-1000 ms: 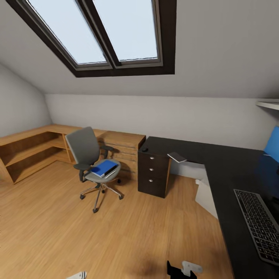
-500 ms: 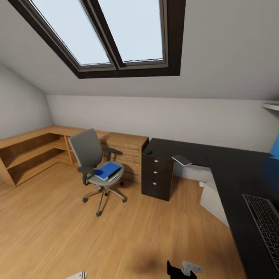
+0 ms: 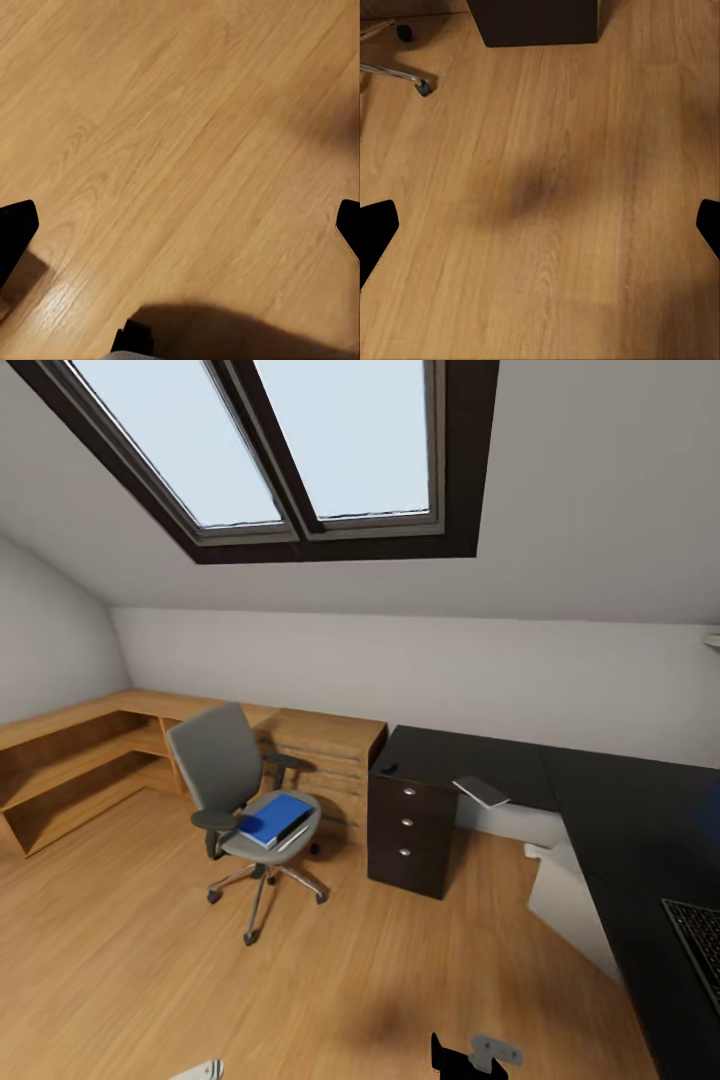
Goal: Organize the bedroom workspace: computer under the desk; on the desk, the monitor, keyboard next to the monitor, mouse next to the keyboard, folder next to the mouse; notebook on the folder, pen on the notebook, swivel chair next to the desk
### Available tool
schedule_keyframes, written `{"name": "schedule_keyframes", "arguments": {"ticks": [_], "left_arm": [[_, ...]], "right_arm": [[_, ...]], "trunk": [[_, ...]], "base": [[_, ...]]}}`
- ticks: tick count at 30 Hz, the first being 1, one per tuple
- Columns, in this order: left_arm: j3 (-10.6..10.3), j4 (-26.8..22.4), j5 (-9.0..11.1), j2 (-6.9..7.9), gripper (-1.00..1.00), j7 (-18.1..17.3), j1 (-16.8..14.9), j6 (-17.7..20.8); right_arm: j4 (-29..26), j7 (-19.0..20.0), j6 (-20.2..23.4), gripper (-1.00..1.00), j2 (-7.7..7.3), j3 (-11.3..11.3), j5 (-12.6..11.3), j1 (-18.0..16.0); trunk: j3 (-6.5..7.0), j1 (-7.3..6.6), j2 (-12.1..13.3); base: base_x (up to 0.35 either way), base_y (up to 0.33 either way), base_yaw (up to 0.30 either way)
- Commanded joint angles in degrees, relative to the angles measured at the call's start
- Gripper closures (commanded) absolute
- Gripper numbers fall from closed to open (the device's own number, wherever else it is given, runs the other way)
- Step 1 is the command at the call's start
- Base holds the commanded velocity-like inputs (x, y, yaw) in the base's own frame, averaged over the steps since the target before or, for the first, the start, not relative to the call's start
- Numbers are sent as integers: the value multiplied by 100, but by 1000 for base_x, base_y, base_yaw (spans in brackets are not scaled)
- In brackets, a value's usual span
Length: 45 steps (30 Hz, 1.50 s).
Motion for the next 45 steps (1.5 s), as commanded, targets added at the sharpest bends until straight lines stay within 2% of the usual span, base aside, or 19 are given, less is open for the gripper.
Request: {"name": "schedule_keyframes", "arguments": {"ticks": [1,6,14,17,18,22,24,25,26,28,30,32,33,36,38,40,41,43,45], "left_arm": [[-41,4,39,-1,-100,2,-5,-17],[-41,4,39,1,-100,2,-5,-17],[-41,4,36,1,-100,-2,-5,-61],[-41,4,32,-56,-100,-18,-5,-279],[-75,-16,-38,-420,-100,-2,-5,-375],[-135,-250,-108,-642,-100,69,-5,-380],[-212,-842,-344,-815,-100,508,-5,-313],[-222,-982,-416,-838,-100,647,-5,-271],[-238,-1497,-654,-914,-100,1067,-5,-4],[-243,-1933,-789,-969,-100,1305,-5,319],[-248,-2970,-938,-1042,-100,1579,-5,1241],[-244,-4166,-995,-1069,-100,1691,-5,2278],[-240,-4479,-1003,-1073,-100,1707,-5,2522],[-212,-6343,-1003,-1090,-100,1753,-5,3737],[-206,-6969,-939,-1089,-100,1761,-5,4208],[-197,-7239,-809,-1065,-100,1763,-5,4524],[-189,-7129,-668,-1020,-100,1771,-5,4680],[-172,-6735,-582,-969,-100,1773,-5,4747],[-159,-6592,-529,-793,-100,1764,-5,4744]], "right_arm": [[9,2,-25,-100,2,47,-49,-6],[14,2,-123,-100,2,47,-46,-6],[9,2,-168,-100,1,47,-52,-6],[-11,2,-340,-100,-14,47,-53,-6],[-192,-1,-958,-100,-140,39,-47,-22],[-815,-125,-1002,-100,-245,32,-45,-48],[-1374,-619,-802,-100,-322,30,-14,-175],[-1477,-741,-713,-100,-333,30,12,-236],[-1746,-1086,-323,-100,-360,30,146,-470],[-1869,-1273,28,-100,-375,30,263,-656],[-2001,-1495,827,-100,-423,30,468,-1109],[-2055,-1593,1570,-100,-459,30,570,-1608],[-2059,-1608,1735,-100,-465,30,584,-1729],[-2075,-1696,2587,-100,-478,28,626,-2313],[-2091,-1816,2972,-100,-471,25,630,-2452],[-2086,-1933,3302,-100,-467,24,631,-2524],[-2079,-1989,3504,-100,-459,39,639,-2560],[-2053,-2015,3613,-100,-465,41,643,-2583],[-2096,-2052,3505,-100,-478,29,632,-2588]], "trunk": [[10,-19,36],[100,-128,237],[100,-128,237],[100,-128,237],[100,-128,237],[100,-128,237],[100,-128,237],[100,-128,237],[100,-128,237],[100,-128,237],[100,-128,237],[100,-128,237],[100,-128,237],[100,-128,237],[100,-128,237],[100,-128,237],[100,-128,237],[100,-128,237],[100,-128,237]], "base": [[322,0,0],[322,0,0],[322,0,0],[322,0,0],[326,0,0],[327,0,0],[328,0,0],[328,0,0],[328,0,0],[328,0,0],[328,0,0],[328,0,0],[328,0,0],[329,0,0],[329,0,0],[329,0,0],[329,0,0],[329,0,0],[329,0,0]]}}
